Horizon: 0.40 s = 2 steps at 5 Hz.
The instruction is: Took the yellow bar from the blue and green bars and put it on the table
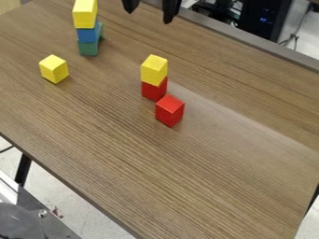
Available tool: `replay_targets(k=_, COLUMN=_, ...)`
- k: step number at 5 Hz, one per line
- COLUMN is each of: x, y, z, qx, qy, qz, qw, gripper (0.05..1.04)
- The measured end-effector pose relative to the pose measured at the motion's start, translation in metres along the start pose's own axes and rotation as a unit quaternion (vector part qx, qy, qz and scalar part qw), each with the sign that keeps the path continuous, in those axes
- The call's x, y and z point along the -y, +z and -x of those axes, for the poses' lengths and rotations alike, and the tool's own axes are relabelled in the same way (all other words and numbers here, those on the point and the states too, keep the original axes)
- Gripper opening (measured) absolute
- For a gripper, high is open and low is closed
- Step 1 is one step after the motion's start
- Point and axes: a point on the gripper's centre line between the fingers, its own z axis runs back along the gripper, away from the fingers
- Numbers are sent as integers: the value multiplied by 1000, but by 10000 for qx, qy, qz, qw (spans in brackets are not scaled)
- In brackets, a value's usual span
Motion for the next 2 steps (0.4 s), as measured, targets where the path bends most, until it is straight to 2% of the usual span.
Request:
replay_targets(k=1, x=-1, y=-11, z=4, qx=-191, qy=20, qz=6, qw=9998, gripper=1000)
replay_targets(k=2, x=-6, y=-12, z=5, qx=-226, qy=110, qz=31, qw=9997, gripper=1000)
